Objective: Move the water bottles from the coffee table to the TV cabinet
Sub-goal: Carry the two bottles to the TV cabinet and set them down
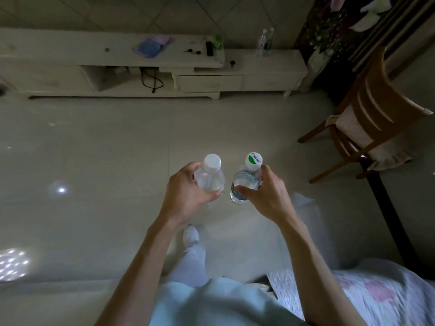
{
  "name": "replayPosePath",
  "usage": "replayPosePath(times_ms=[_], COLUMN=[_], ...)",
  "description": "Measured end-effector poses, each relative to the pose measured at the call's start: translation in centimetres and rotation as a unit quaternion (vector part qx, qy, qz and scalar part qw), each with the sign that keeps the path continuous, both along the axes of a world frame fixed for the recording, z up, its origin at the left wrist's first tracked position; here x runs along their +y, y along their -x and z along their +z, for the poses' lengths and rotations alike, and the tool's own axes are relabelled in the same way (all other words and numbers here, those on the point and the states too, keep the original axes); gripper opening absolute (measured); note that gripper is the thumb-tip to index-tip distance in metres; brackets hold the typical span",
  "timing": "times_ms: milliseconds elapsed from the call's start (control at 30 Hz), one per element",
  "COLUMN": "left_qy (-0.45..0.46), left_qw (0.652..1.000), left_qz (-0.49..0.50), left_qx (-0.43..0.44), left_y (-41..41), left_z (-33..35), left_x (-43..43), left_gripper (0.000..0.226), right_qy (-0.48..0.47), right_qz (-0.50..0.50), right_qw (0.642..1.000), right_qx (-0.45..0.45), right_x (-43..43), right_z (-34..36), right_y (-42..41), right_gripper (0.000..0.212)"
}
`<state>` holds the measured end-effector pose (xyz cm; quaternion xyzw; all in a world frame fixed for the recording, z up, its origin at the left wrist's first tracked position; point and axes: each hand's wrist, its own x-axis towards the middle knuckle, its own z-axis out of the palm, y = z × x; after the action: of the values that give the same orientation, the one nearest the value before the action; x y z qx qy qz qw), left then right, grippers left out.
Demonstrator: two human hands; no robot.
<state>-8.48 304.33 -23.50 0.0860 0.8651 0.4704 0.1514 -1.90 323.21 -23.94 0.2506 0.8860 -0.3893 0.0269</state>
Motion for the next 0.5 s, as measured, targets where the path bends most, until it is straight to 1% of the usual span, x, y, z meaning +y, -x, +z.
replayPosePath(times_ms=[167,333,500], left_qy=[-0.018,-0.021,-0.019], left_qw=[1.000,0.999,0.999], left_qz=[-0.024,-0.028,-0.036], left_qx=[-0.002,0.022,0.019], left_y=[8.1,14.3,18.8], left_z=[0.3,0.6,0.5], left_x=[0.1,0.3,1.7], left_gripper=[0.068,0.071,0.075], right_qy=[-0.012,-0.011,-0.018], right_qz=[-0.011,-0.032,-0.046], right_qw=[1.000,0.999,0.999], right_qx=[0.001,0.004,0.004], right_x=[0.1,0.4,1.5], right_z=[0.7,1.5,1.6], right_y=[6.9,11.9,15.7], right_gripper=[0.059,0.057,0.056])
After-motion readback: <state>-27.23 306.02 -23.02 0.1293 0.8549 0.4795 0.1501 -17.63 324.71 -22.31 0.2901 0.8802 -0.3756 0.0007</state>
